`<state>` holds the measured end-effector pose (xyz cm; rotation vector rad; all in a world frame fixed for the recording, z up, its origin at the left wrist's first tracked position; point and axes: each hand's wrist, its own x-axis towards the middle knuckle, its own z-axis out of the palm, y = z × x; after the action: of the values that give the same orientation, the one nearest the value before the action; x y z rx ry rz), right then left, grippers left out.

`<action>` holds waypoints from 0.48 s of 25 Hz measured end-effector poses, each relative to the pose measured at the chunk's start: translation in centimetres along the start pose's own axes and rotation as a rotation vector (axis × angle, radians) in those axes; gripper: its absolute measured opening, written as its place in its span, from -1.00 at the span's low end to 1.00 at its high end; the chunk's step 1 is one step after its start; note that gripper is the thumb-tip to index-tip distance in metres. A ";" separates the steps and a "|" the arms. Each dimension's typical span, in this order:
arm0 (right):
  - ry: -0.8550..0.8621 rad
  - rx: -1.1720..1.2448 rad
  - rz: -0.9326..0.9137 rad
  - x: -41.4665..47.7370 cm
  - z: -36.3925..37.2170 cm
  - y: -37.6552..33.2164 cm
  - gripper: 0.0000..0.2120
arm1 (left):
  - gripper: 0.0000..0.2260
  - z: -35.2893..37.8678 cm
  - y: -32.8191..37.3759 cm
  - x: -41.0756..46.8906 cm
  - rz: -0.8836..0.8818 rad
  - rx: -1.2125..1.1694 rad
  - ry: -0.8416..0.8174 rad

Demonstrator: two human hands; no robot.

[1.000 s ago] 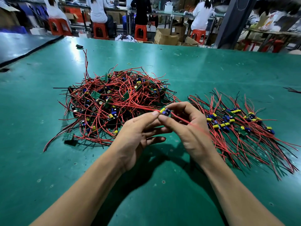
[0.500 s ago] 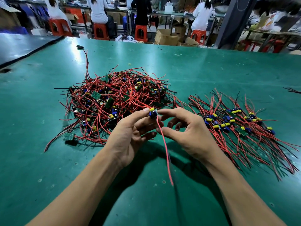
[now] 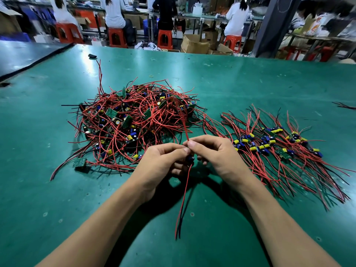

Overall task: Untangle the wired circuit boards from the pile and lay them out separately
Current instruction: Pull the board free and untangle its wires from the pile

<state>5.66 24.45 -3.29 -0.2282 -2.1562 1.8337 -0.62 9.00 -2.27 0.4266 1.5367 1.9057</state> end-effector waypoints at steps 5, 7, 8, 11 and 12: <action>0.030 0.073 0.018 0.2 -0.4 0.0 -0.93 | -0.93 0.1 0.0 0.0 -0.017 0.005 -0.029; 0.037 0.105 0.070 0.2 -0.4 0.0 -0.87 | -0.92 0.1 0.2 0.0 -0.024 0.006 -0.016; 0.038 0.120 0.097 0.2 -0.4 -0.1 -0.85 | -0.92 0.1 0.2 0.0 -0.029 0.003 -0.006; 0.029 0.147 0.135 0.1 -0.3 -0.3 -0.88 | -0.93 0.2 0.1 0.1 -0.033 0.016 0.008; 0.022 0.144 0.131 0.0 -0.3 -0.3 -0.89 | -0.93 0.2 0.1 0.0 -0.028 0.035 0.005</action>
<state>5.78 24.65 -2.95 -0.3628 -2.0267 2.0388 -0.53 9.18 -2.12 0.4143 1.5739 1.8623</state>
